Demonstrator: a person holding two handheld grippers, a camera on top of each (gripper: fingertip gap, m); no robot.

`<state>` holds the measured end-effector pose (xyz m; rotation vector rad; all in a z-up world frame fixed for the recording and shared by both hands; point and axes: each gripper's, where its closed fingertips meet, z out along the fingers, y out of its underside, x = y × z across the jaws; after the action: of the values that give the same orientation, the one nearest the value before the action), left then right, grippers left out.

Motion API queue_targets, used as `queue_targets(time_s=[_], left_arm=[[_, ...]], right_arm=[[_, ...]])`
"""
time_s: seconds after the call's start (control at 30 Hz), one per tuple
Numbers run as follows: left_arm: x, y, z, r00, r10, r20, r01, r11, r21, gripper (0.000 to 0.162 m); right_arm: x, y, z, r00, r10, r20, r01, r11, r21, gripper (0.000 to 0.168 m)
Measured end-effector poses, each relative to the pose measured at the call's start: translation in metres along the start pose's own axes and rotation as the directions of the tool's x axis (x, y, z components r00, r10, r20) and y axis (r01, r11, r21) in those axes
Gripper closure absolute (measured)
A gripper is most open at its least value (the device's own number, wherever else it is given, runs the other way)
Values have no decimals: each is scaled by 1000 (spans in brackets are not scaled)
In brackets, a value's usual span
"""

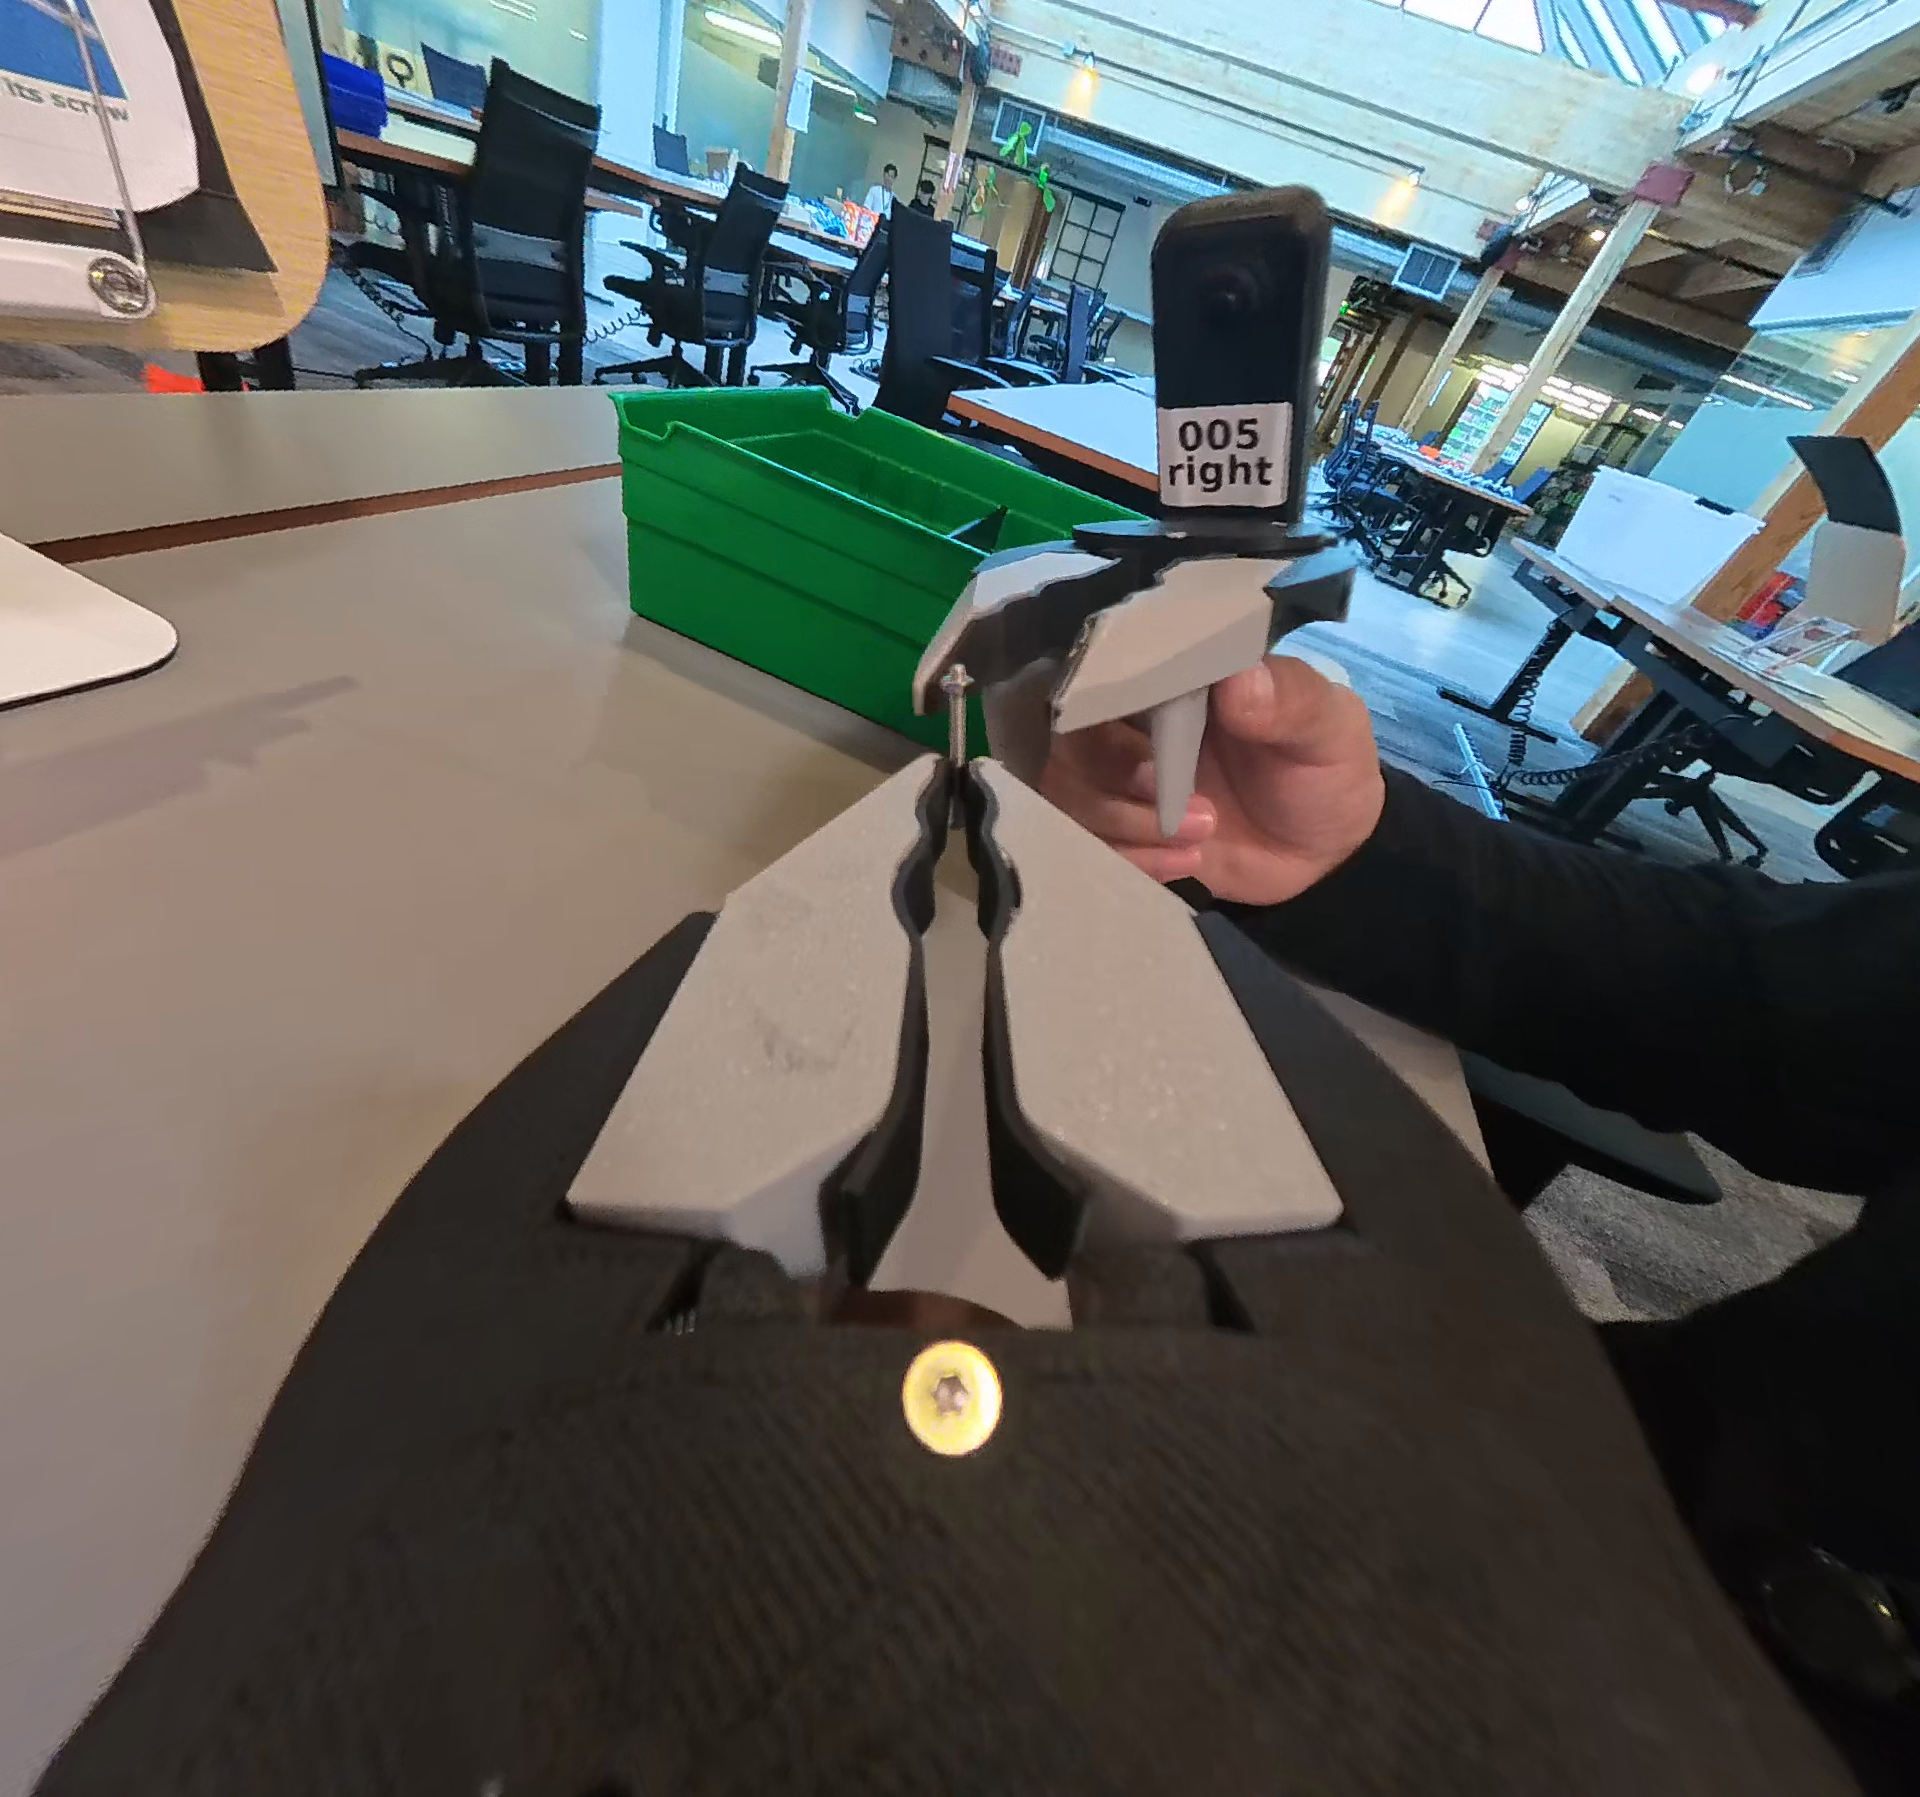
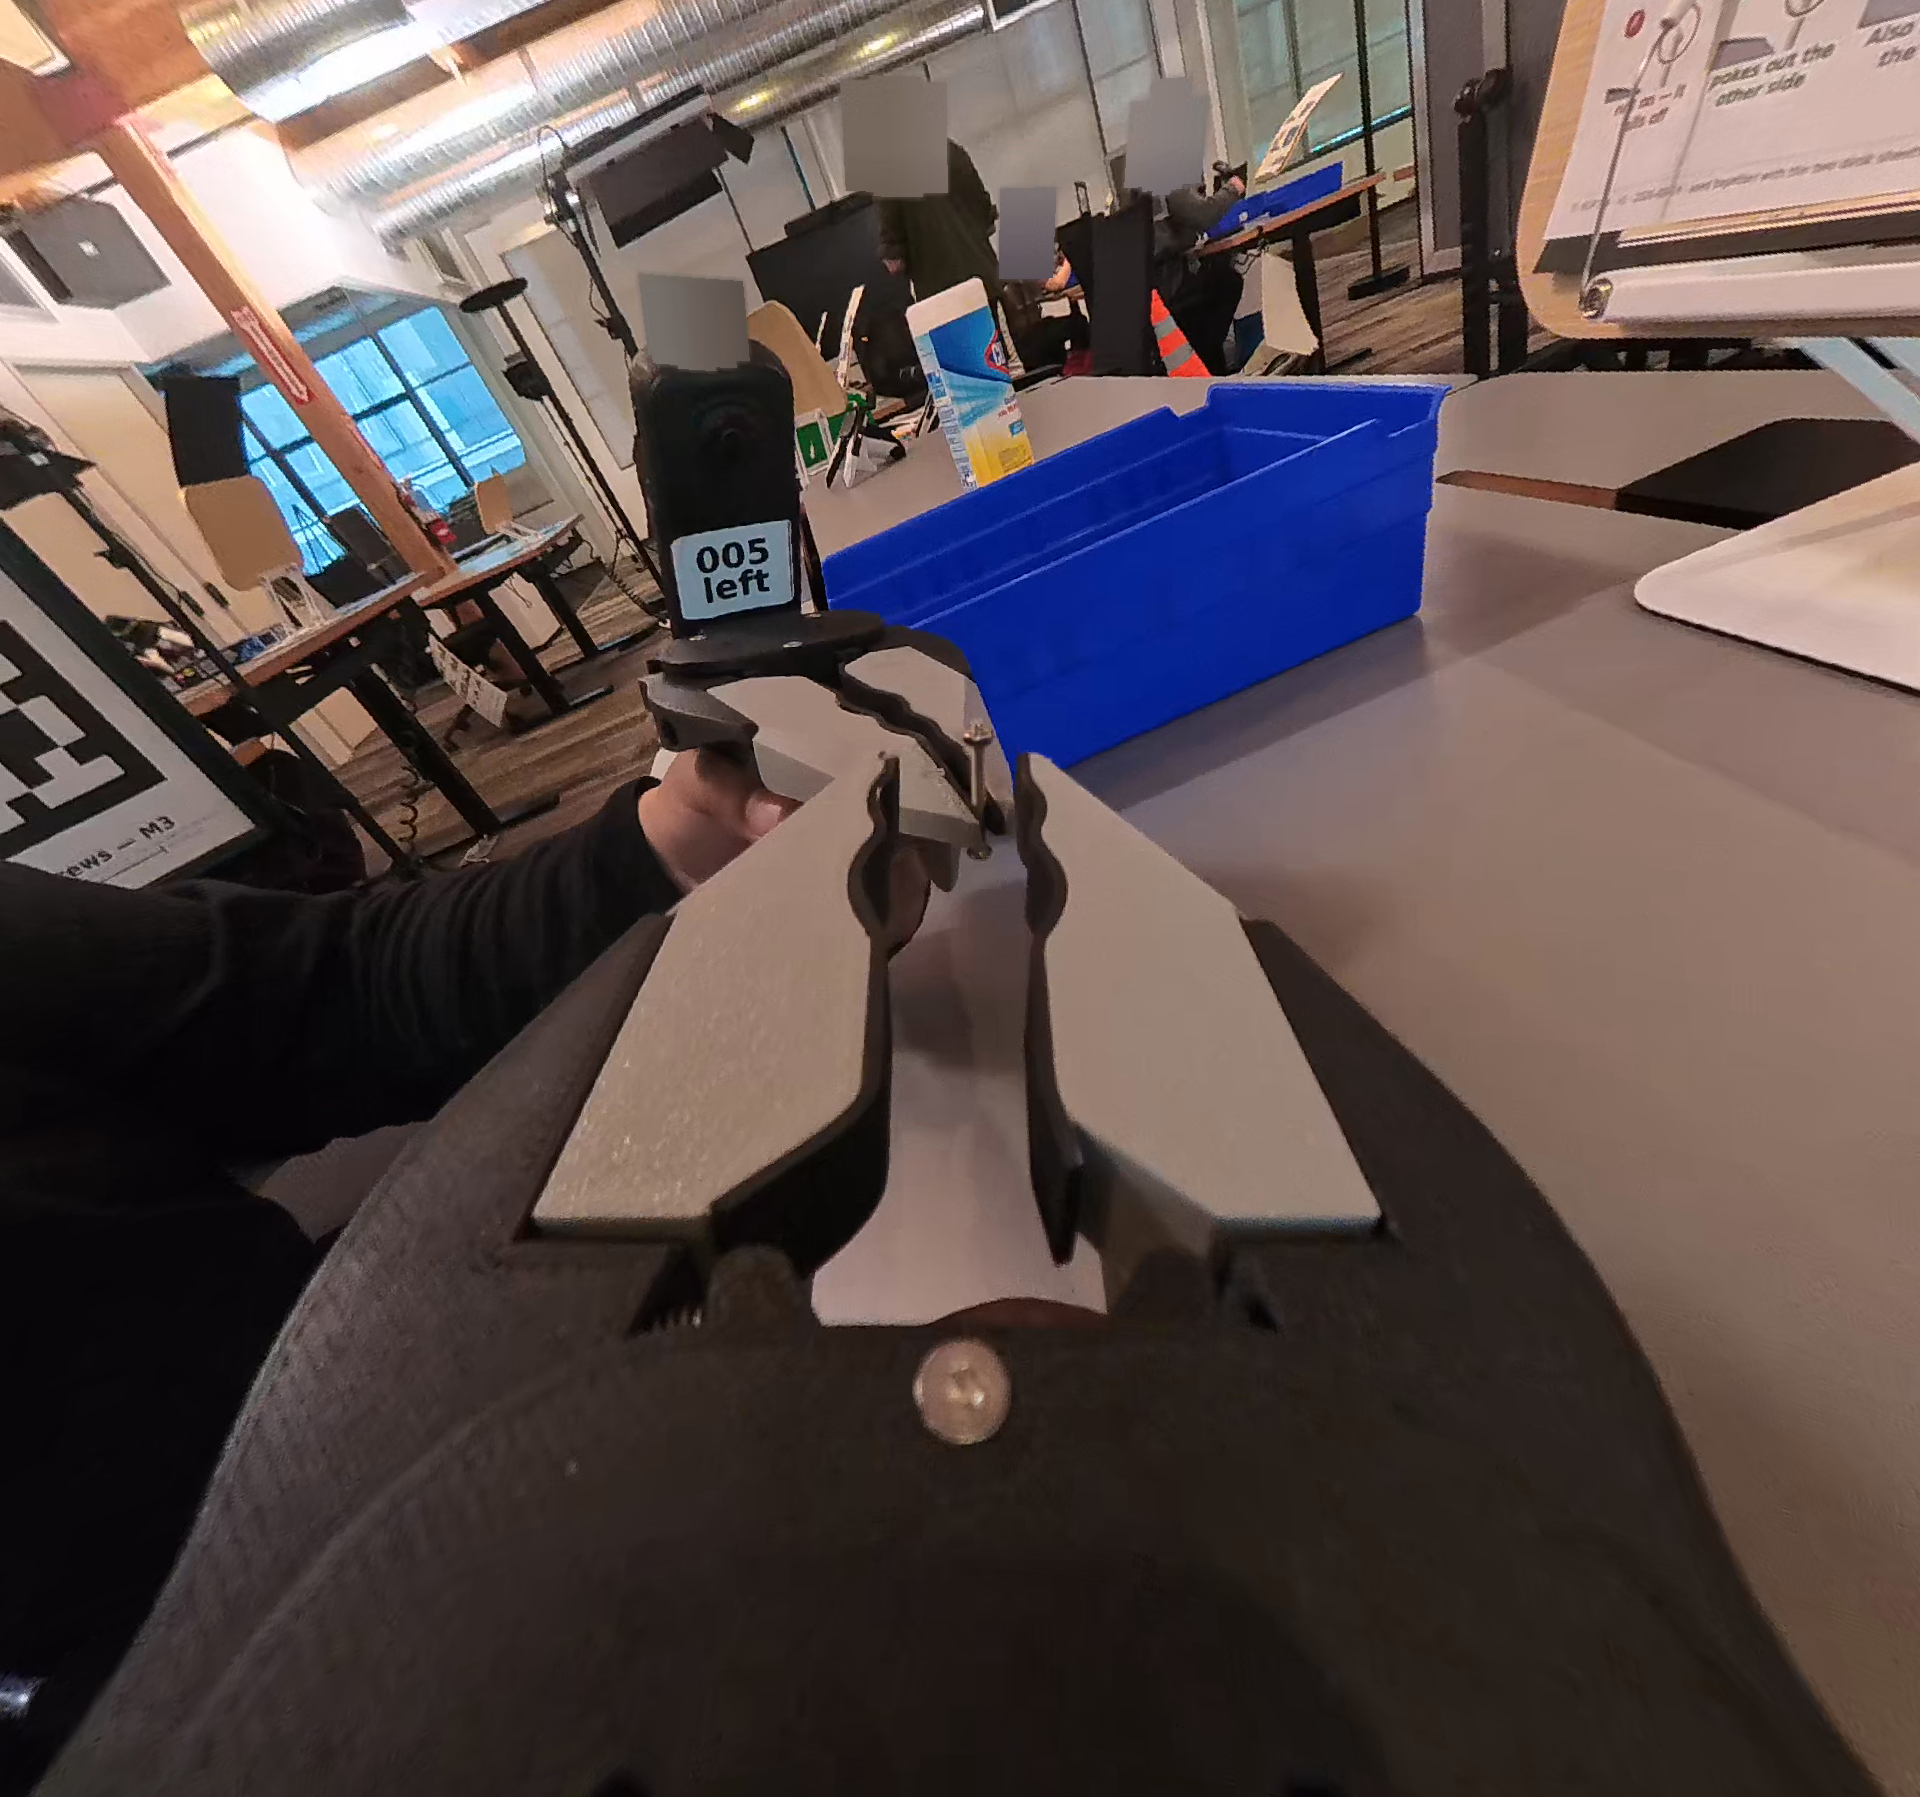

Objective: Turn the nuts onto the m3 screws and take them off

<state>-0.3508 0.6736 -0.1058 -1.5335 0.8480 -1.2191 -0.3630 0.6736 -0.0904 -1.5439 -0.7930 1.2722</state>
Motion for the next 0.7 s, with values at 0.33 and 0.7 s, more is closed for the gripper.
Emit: queue_targets(time_s=[0.33, 0.7], left_arm=[[6, 9, 7, 999, 36, -8, -36, 998, -43, 162], [6, 4, 5, 1000, 18, -14, -19, 1000, -21, 162]], right_arm=[[-1, 3, 5, 999, -31, -12, 31, 999, -23, 149], [-6, 0, 5, 1000, -15, 16, 15, 1000, -4, 151]])
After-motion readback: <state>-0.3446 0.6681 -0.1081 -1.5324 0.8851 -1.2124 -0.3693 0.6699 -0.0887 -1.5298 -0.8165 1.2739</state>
